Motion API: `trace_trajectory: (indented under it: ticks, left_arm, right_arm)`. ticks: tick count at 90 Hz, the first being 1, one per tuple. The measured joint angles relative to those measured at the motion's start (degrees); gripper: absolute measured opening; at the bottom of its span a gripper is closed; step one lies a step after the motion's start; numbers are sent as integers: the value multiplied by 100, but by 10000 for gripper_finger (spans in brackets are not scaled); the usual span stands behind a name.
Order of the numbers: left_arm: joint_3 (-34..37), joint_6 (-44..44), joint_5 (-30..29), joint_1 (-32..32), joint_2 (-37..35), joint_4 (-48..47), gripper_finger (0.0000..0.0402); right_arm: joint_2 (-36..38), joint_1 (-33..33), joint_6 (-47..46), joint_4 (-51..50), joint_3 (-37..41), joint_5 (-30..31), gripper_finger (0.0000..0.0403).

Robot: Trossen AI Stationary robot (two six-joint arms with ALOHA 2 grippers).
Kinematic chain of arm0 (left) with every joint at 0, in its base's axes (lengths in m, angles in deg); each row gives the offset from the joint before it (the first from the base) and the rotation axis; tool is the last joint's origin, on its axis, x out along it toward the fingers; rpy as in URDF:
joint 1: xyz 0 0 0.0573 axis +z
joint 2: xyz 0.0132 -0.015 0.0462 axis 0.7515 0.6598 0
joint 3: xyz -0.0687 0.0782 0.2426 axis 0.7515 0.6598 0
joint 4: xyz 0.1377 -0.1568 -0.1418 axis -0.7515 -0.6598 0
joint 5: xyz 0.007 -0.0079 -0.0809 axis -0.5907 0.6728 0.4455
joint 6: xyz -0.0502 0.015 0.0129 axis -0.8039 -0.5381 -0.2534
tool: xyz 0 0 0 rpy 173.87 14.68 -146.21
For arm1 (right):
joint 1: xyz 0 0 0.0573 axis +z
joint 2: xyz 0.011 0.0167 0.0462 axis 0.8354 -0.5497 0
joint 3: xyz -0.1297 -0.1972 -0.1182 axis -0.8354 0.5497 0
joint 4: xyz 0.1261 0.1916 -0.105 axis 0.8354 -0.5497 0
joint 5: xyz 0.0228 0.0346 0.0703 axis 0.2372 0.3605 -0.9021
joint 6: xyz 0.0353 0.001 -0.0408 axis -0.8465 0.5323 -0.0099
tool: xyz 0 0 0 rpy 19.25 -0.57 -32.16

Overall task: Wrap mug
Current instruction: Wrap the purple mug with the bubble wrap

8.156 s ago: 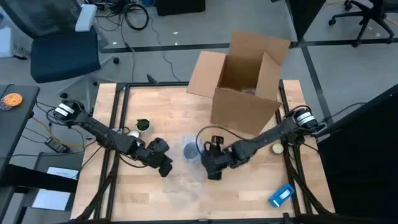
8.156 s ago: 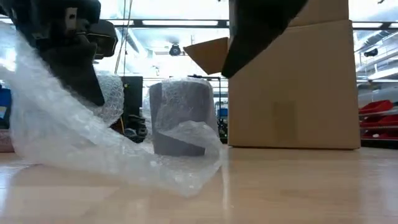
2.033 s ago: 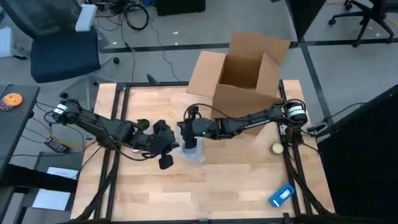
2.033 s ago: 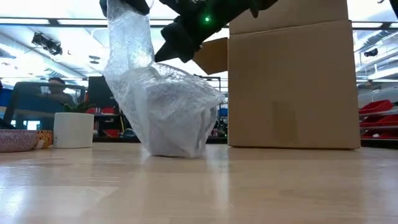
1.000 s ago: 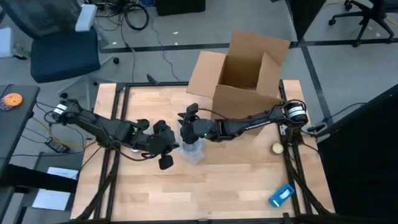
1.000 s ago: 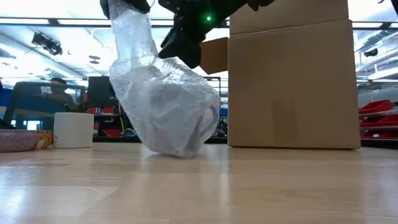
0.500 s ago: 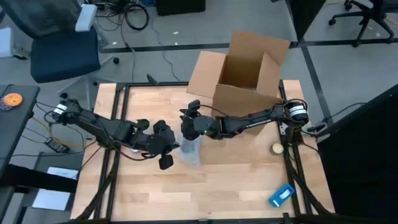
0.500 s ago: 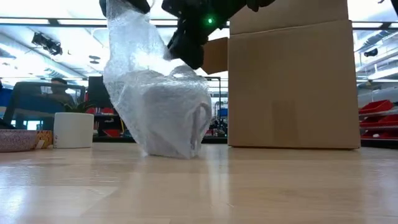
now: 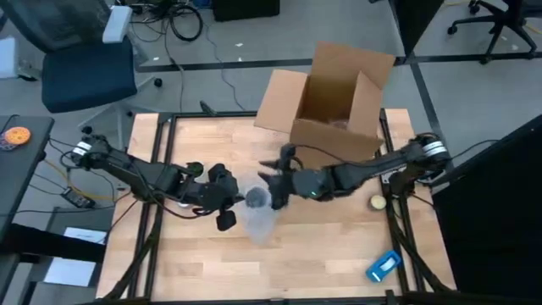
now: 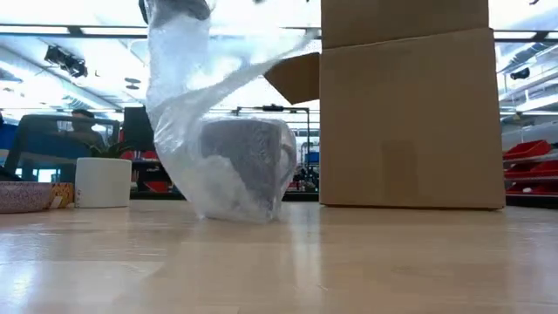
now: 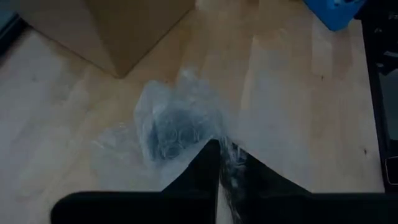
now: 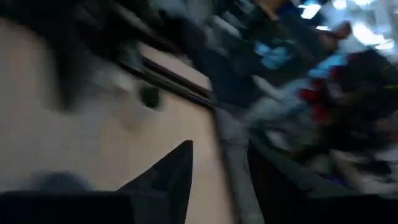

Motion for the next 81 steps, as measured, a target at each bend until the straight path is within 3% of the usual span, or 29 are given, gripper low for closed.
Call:
trace_trajectory:
  ticks: [14, 29, 45, 64, 81]
  left_arm:
    - [0, 0, -71, 2, 1, 7, 0]
    - [0, 1, -255, 38, 1, 47, 0]
    - [0, 3, -427, 231, 2, 47, 0]
    - [0, 11, -539, 514, 0, 20, 0]
    - [0, 59, -538, 579, 0, 22, 0]
  right_arm:
    - [52, 694, -1135, 12, 0, -1068, 125]
    - [-539, 1252, -1785, 836, 0, -1176, 124]
    - [-1454, 1324, -2345, 1856, 2, -1447, 116]
    - [-2045, 1185, -3290, 1777, 4, -1444, 102]
    - [-2108, 932, -3649, 668, 11, -857, 85]
